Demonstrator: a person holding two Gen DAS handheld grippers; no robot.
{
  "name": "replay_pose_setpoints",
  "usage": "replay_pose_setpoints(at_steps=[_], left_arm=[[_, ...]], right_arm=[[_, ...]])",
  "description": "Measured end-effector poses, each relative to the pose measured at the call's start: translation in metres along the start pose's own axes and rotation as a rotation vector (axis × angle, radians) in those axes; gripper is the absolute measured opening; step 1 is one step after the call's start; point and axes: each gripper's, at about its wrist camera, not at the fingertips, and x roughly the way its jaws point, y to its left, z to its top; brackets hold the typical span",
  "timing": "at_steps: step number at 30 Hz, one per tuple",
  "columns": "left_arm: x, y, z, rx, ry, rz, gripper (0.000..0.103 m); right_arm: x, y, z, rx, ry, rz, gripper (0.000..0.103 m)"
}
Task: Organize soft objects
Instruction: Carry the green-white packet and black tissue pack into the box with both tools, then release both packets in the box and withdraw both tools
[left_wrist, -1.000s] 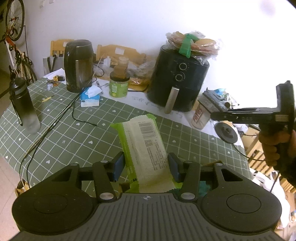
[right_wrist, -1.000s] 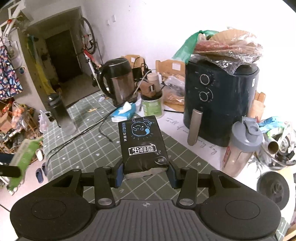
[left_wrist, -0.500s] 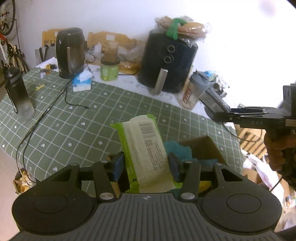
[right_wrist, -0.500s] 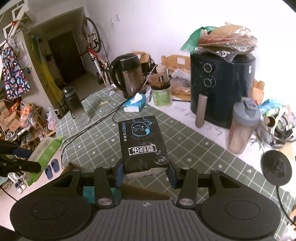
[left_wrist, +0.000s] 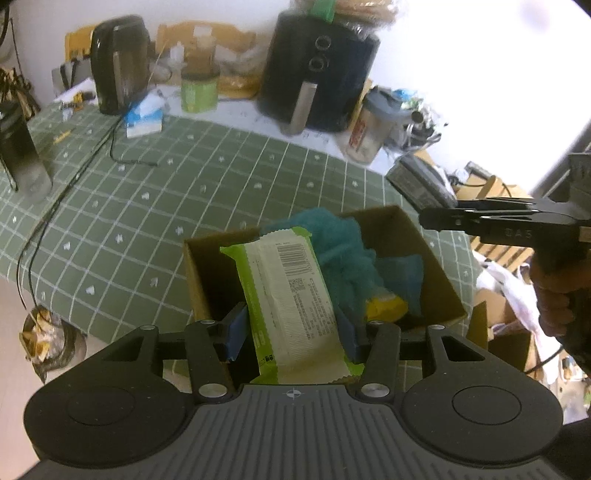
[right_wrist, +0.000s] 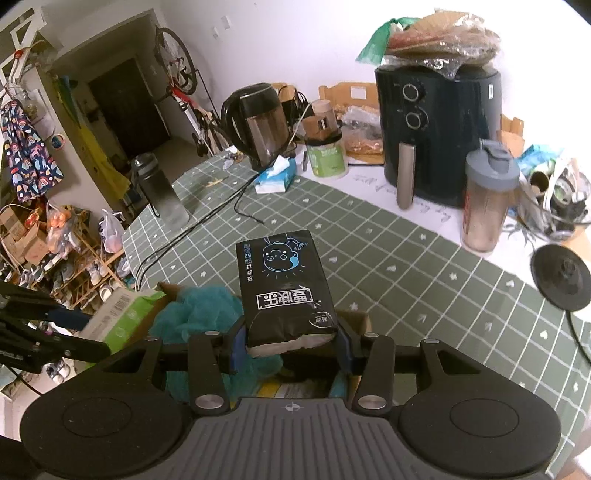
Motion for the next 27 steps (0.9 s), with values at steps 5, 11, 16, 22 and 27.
replay_pose_setpoints(at_steps=[5, 11, 16, 22, 27], left_arm=[[0.017, 0.007, -0.005, -0.063, 0.059, 0.009, 0.050], [0.023, 0.018, -0.005, -0.144, 0.094, 0.041, 0.065], [0.016, 0.017, -0.005, -0.139, 0.081, 0.059, 0.074], [0.012, 0.018, -0.004, -0.146, 0.067, 0.089, 0.079], [0.010, 0.018, -0.004, -0.144, 0.055, 0.108, 0.086]], right_arm=[[0.003, 0.002, -0.010, 0.025, 0.030, -0.011, 0.050], [0.008, 0.006, -0.021, 0.048, 0.083, -0.044, 0.050], [0.008, 0.008, -0.023, 0.077, 0.099, -0.068, 0.050], [0.003, 0.015, -0.016, 0.105, 0.091, -0.062, 0.050], [0.016, 0.015, -0.017, 0.191, 0.169, -0.038, 0.066]])
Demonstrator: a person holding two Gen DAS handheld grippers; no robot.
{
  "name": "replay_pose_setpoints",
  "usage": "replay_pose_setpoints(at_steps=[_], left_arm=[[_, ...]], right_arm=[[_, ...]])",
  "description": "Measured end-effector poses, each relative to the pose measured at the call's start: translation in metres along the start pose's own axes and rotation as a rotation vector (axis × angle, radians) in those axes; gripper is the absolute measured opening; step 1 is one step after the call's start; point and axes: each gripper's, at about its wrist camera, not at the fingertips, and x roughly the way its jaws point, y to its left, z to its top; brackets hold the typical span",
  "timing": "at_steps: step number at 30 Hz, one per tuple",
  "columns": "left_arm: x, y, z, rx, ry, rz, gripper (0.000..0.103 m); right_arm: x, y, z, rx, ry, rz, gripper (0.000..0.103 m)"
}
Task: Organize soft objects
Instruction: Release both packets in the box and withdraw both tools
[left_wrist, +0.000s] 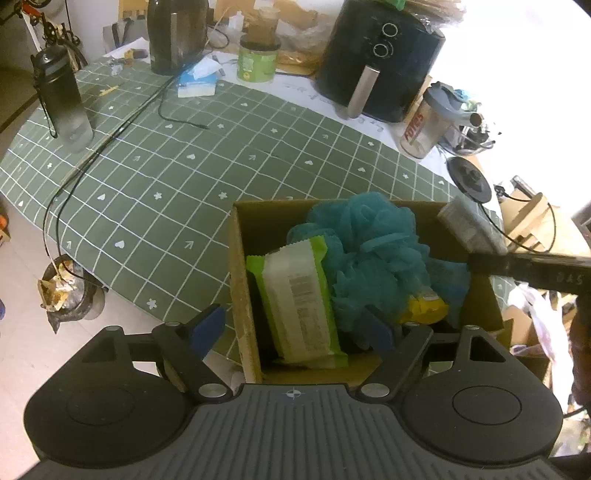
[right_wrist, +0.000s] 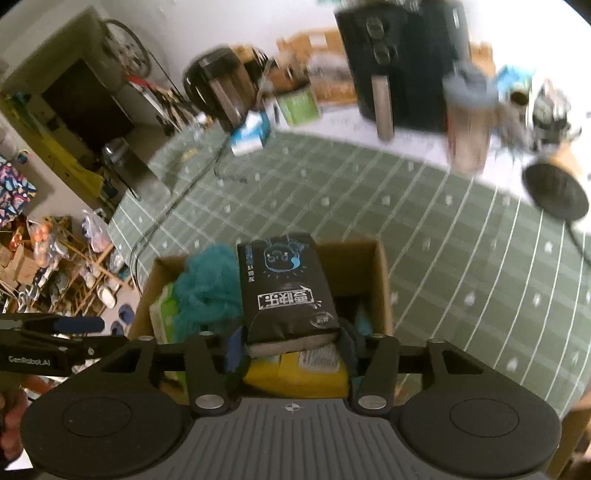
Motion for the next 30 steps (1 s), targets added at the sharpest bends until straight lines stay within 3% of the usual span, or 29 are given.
replay_pose_setpoints(at_steps=[2, 5, 11, 14, 16, 21, 30], left_arm=[[0.000, 0.000, 0.000, 0.003, 0.001, 0.003, 0.091], [-0.001, -0.002, 0.000, 0.011, 0.008, 0.020, 0.100], [-0.013, -0.012, -0.003, 0.091, -0.089, 0.124, 0.103], [-0.014, -0.019, -0.002, 0.127, -0.100, 0.190, 0.103], [-0.016, -0.019, -0.001, 0.118, -0.105, 0.191, 0.103], [-0.012, -0.025, -0.004, 0.146, -0.043, 0.194, 0.103], [-0.009, -0.035, -0.019, 0.176, 0.028, 0.184, 0.103]], right_arm=[[0.004, 0.004, -0.003, -0.020, 0.016, -0.011, 0.087], [0.004, 0.012, -0.008, -0.058, 0.011, -0.059, 0.103], [-0.002, 0.019, -0.013, -0.087, 0.017, -0.135, 0.103], [-0.002, 0.024, -0.017, -0.126, 0.043, -0.185, 0.103], [-0.003, 0.027, -0.020, -0.152, 0.057, -0.211, 0.103], [-0.003, 0.037, -0.028, -0.217, 0.106, -0.267, 0.103], [0.000, 0.043, -0.040, -0.248, 0.176, -0.289, 0.103]])
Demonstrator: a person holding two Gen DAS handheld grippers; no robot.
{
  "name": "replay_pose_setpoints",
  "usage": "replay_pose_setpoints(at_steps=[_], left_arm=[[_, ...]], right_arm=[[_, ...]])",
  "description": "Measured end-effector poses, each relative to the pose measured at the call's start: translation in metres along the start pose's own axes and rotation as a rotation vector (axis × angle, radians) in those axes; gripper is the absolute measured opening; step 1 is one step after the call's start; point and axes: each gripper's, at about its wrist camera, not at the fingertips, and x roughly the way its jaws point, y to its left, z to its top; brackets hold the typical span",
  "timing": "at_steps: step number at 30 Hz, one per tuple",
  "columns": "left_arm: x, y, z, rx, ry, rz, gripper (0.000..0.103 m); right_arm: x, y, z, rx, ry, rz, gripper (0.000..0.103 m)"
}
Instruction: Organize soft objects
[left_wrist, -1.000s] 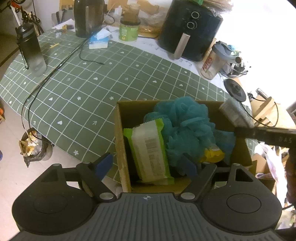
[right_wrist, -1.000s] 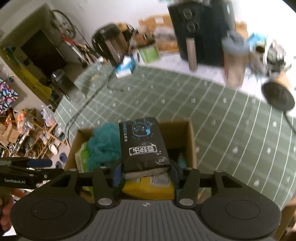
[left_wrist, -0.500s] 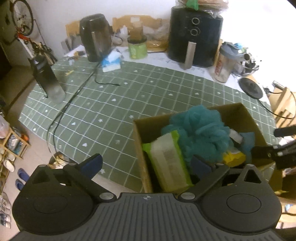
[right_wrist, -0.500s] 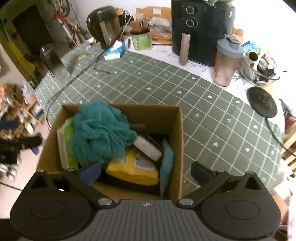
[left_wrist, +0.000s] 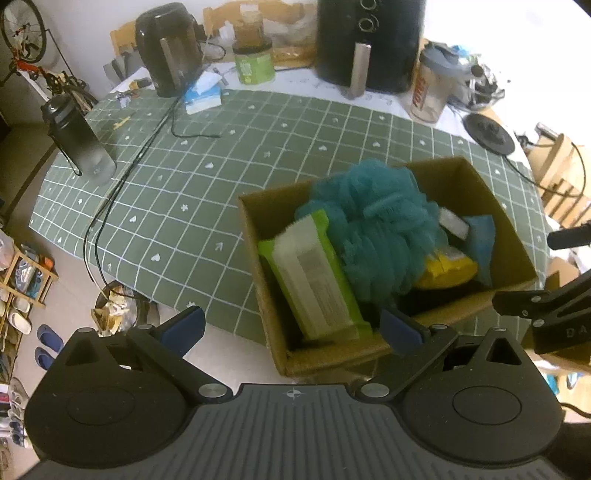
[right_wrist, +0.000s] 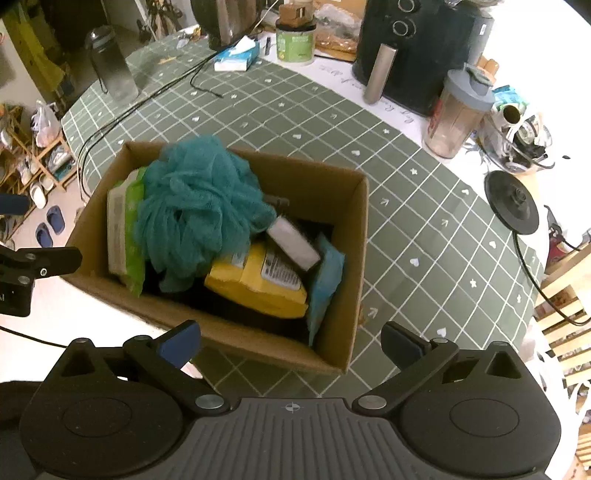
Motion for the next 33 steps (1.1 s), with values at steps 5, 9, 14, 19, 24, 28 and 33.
replay_pose_setpoints(at_steps=[5, 9, 14, 19, 24, 28, 33], left_arm=[[0.004, -0.001, -0.006, 0.001, 0.045, -0.016, 0.103], [0.005, -0.001, -0.012, 0.003, 0.069, -0.028, 0.103], [0.006, -0.003, -0.015, 0.006, 0.084, -0.041, 0.103], [0.006, -0.005, -0.015, 0.010, 0.077, -0.047, 0.103], [0.006, -0.006, -0.015, 0.015, 0.077, -0.048, 0.103], [0.006, -0.007, -0.014, 0.020, 0.074, -0.051, 0.103], [0.006, -0.009, -0.014, 0.024, 0.072, -0.057, 0.103]], right_arm=[[0.002, 0.006, -0.007, -0.016, 0.030, 0.001, 0.103], [0.003, 0.007, -0.014, -0.011, 0.048, 0.008, 0.103], [0.002, 0.008, -0.017, -0.002, 0.055, 0.007, 0.103], [0.001, 0.007, -0.018, 0.004, 0.050, -0.002, 0.103], [0.000, 0.004, -0.019, 0.014, 0.046, -0.003, 0.103], [0.000, 0.005, -0.019, 0.014, 0.044, -0.001, 0.103], [0.001, 0.004, -0.019, 0.015, 0.043, -0.001, 0.103]])
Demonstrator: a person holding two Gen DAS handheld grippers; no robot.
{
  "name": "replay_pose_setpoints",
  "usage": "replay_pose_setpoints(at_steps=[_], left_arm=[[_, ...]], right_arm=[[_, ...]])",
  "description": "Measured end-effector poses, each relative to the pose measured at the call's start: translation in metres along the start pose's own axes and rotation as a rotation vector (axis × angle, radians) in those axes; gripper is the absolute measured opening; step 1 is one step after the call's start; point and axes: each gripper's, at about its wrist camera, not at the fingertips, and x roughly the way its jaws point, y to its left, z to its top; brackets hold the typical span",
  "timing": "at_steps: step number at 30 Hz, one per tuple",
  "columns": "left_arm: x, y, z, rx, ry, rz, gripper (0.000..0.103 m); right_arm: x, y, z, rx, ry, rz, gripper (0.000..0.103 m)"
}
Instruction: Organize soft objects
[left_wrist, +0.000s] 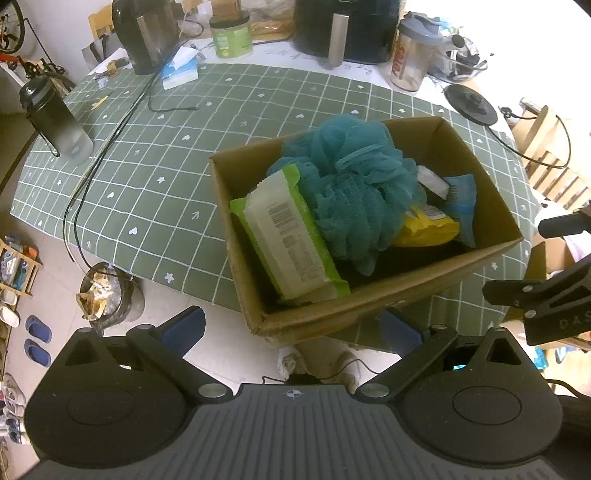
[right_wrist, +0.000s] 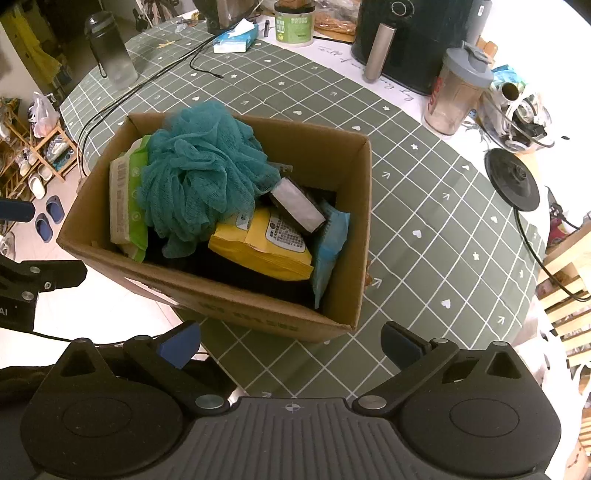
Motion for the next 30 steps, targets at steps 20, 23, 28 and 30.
replay_pose_setpoints(at_steps=[20, 23, 28, 30], left_arm=[[0.0032, -0.0003, 0.0028, 0.007, 0.007, -0.032, 0.103], [0.0037, -0.0003, 0.0031, 0.006, 0.009, -0.032, 0.103], [0.0050, -0.0001, 0.0039, 0.009, 0.012, -0.031, 0.103], [0.0055, -0.0002, 0.0045, 0.009, 0.014, -0.030, 0.103]], right_arm=[[0.0014, -0.0009, 0.0049, 0.000, -0.001, -0.003, 0.103], [0.0018, -0.0009, 0.0051, 0.000, -0.001, -0.003, 0.103], [0.0030, -0.0014, 0.0060, 0.003, 0.001, -0.004, 0.103], [0.0030, -0.0015, 0.0059, 0.002, 0.001, -0.004, 0.103]])
